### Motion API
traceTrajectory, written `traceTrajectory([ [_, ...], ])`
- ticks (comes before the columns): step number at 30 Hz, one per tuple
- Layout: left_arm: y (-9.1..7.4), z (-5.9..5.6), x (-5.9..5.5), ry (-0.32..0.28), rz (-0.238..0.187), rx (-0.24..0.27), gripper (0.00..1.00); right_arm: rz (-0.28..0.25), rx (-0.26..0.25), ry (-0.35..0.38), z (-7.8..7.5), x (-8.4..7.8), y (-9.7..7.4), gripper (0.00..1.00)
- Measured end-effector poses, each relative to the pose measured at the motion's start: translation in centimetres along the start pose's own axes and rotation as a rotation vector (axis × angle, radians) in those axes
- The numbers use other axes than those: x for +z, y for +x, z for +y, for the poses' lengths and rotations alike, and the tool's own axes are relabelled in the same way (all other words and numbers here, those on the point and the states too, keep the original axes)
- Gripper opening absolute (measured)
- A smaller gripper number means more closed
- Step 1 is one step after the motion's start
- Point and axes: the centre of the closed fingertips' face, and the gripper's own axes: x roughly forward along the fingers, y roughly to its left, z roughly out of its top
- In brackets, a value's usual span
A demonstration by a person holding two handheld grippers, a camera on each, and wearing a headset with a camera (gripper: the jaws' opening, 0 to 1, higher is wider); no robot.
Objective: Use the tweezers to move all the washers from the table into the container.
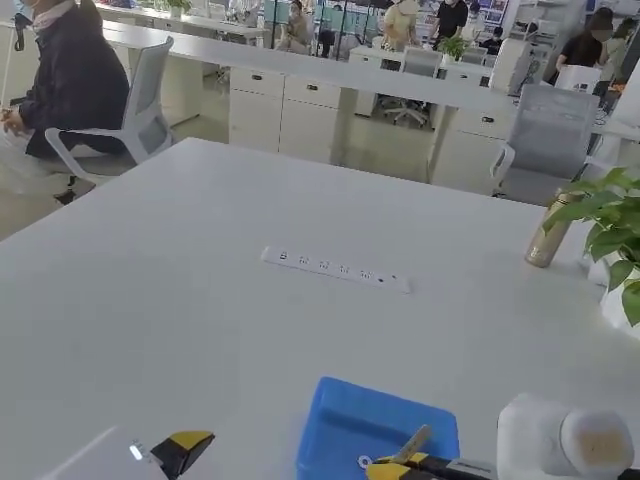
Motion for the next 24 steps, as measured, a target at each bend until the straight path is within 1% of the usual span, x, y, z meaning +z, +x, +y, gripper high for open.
traceTrajectory([
  [1, 0.0, 0.0, 0.0, 0.001, 0.001, 0.001, 0.74, 0.019, -0.006, -0.033, 0.1, -0.4, 0.2, 0.03],
  [5, 0.0, 0.0, 0.0, 0.000, 0.001, 0.001, 0.74, 0.056, -0.012, -0.101, 0.6, -1.3, 0.8, 0.03],
  [9, 0.0, 0.0, 0.0, 0.003, 0.002, 0.001, 0.74, 0.072, -0.026, -0.124, 0.8, -1.9, 1.4, 0.03],
  [10, 0.0, 0.0, 0.0, 0.002, 0.002, 0.001, 0.74, 0.074, -0.027, -0.117, 0.7, -2.1, 1.2, 0.03],
  [12, -0.1, 0.1, 0.0, 0.000, -0.001, 0.004, 0.74, 0.063, -0.022, -0.110, 0.6, -1.7, 1.1, 0.03],
  [14, -0.1, 0.1, 0.0, -0.002, -0.001, 0.004, 0.74, 0.068, -0.021, -0.119, 0.5, -1.7, 1.3, 0.03],
  [17, -0.1, 0.0, 0.0, 0.001, 0.000, 0.002, 0.74, 0.080, -0.017, -0.156, 0.8, -2.0, 1.4, 0.03],
  [22, 0.0, 0.1, 0.0, -0.001, 0.000, 0.005, 0.74, 0.097, -0.002, -0.190, 1.3, -2.7, 1.6, 0.03],
  [24, 0.0, 0.1, 0.0, 0.000, 0.000, 0.004, 0.74, 0.110, -0.003, -0.200, 1.1, -3.1, 1.8, 0.03],
])
